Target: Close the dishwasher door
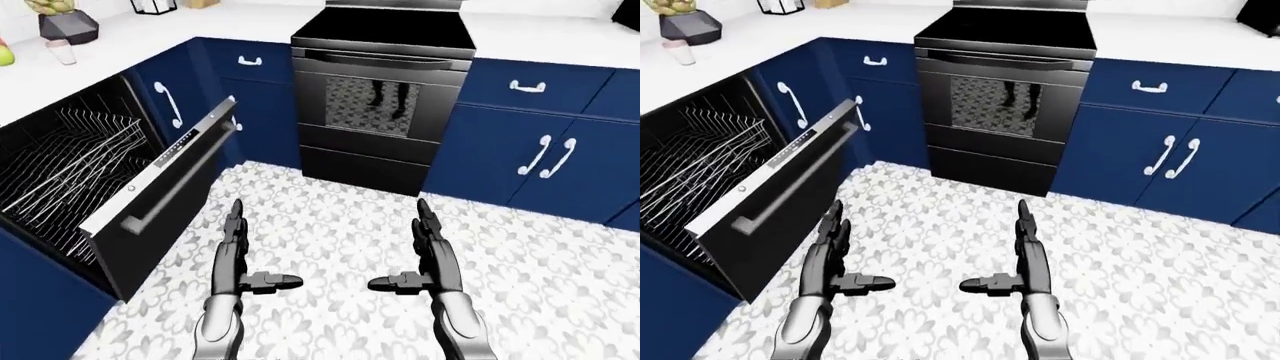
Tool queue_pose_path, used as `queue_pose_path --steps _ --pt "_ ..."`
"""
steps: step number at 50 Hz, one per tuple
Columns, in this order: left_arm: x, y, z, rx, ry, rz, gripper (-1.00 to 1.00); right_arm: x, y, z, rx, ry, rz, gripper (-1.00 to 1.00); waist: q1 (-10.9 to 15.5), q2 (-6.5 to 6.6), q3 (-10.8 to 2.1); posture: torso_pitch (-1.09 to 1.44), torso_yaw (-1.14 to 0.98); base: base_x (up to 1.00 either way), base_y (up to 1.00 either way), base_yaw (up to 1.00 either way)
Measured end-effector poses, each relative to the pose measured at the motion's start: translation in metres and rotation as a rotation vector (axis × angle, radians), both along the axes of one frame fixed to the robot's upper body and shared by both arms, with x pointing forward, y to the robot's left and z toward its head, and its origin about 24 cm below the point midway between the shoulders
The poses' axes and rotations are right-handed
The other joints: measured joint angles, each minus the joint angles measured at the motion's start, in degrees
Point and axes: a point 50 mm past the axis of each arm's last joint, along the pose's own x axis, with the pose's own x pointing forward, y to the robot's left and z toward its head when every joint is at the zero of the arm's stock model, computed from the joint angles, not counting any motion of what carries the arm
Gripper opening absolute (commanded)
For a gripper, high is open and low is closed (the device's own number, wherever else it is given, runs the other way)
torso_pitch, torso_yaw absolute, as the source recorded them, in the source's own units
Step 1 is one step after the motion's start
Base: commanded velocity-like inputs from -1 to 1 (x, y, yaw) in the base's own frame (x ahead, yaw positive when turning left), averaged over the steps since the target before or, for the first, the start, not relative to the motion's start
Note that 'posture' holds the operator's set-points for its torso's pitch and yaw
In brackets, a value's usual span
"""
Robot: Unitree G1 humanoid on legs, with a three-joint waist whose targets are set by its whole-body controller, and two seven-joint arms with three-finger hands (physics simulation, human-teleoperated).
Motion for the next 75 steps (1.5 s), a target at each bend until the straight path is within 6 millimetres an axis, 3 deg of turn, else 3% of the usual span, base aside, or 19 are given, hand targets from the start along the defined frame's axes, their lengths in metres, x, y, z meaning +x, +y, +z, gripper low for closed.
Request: queue_pose_path --steps 4,6,10,14,19,21,27,32,36,42,47,50,55,59,62,67,70,73,75 --pt "0.0 0.002 0.005 0.004 -0.023 0.01 1.0 0.001 0.002 0.003 0.003 -0.016 0.01 1.0 0.47 2.62 0.64 0.0 0.0 0.0 0.0 -0.29" --pt "-0.001 0.001 0.006 0.004 -0.029 0.009 1.0 0.001 0.002 0.004 0.003 -0.022 0.012 1.0 0.56 4.73 0.47 0.0 0.0 0.0 0.0 -0.29" --pt "-0.003 0.008 0.002 0.013 -0.006 0.032 1.0 0.001 0.01 0.001 0.016 -0.001 0.036 1.0 1.26 4.69 0.84 0.0 0.0 0.0 0.0 -0.29" --pt "-0.003 0.007 0.002 0.014 -0.003 0.03 1.0 0.001 0.008 0.003 0.013 -0.003 0.033 1.0 1.14 2.67 0.22 0.0 0.0 0.0 0.0 -0.29" --pt "-0.003 0.005 0.004 0.014 -0.013 0.021 1.0 0.004 0.008 0.011 0.01 -0.037 0.031 1.0 1.48 -0.99 -0.28 0.0 0.0 0.0 0.0 -0.29" --pt "-0.002 0.005 0.005 0.014 -0.019 0.022 1.0 0.004 0.009 0.012 0.01 -0.042 0.036 1.0 1.31 -3.13 -0.72 0.0 0.0 0.0 0.0 -0.29" --pt "-0.003 -0.005 0.0 0.0 0.004 -0.015 1.0 0.0 -0.002 0.003 -0.004 0.003 -0.008 1.0 -0.35 -1.29 -0.53 0.0 0.0 0.0 0.0 -0.3" --pt "-0.002 0.001 0.006 0.006 -0.024 0.007 1.0 0.0 0.001 0.005 0.001 -0.011 0.005 1.0 0.35 1.76 0.54 0.0 0.0 0.0 0.0 -0.29" --pt "-0.002 0.002 0.008 0.008 -0.035 0.009 1.0 0.002 0.002 0.007 0.005 -0.026 0.009 1.0 0.75 5.12 0.2 0.0 0.0 0.0 0.0 -0.29" --pt "-0.003 0.009 0.003 0.011 -0.003 0.039 1.0 0.0 0.007 0.002 0.016 0.001 0.03 1.0 1.14 3.4 0.06 0.0 0.0 0.0 0.0 -0.29" --pt "-0.001 0.007 0.007 0.01 -0.028 0.027 1.0 0.002 0.006 0.008 0.012 -0.032 0.02 1.0 1.29 -0.04 -0.1 0.0 0.0 0.0 0.0 -0.29" --pt "-0.001 0.007 0.008 0.009 -0.035 0.027 1.0 0.001 0.006 0.009 0.013 -0.04 0.023 1.0 1.07 -3.2 -0.75 0.0 0.0 0.0 0.0 -0.25" --pt "-0.004 -0.004 0.004 -0.011 -0.008 -0.013 1.0 -0.002 -0.005 0.002 -0.012 0.002 -0.028 1.0 -0.34 -2.0 -0.61 0.0 0.0 0.0 -0.01 -0.16" --pt "-0.003 -0.001 0.011 -0.006 -0.036 -0.004 1.0 -0.001 -0.005 0.005 -0.029 -0.009 -0.041 1.0 -0.19 0.3 0.37 0.0 0.0 0.0 0.0 0.0" --pt "-0.003 0.001 0.013 -0.002 -0.048 0.005 1.0 0.0 -0.001 0.006 -0.025 -0.015 -0.023 1.0 -0.5 2.63 -0.2 0.0 0.0 0.0 0.0 0.0" --pt "-0.007 0.006 0.004 0.003 0.0 0.025 1.0 0.0 0.006 0.0 -0.016 0.025 0.007 1.0 0.56 -0.16 0.1 0.0 0.0 0.0 0.14 0.0" --pt "-0.007 0.001 0.003 -0.005 0.002 0.013 1.0 0.0 0.001 0.004 -0.026 0.01 -0.008 1.0 -0.01 -0.16 0.43 0.0 0.0 0.0 0.49 0.0" --pt "-0.005 -0.003 0.005 -0.009 -0.007 -0.009 1.0 -0.001 -0.004 0.003 -0.032 0.019 -0.028 1.0 -0.38 -2.53 -0.63 0.0 0.0 0.0 0.62 0.0" --pt "-0.004 -0.004 0.009 -0.008 -0.026 -0.012 1.0 0.0 -0.003 0.006 -0.03 0.006 -0.028 1.0 -0.49 -2.48 -0.88 0.0 0.0 0.0 0.62 0.0"
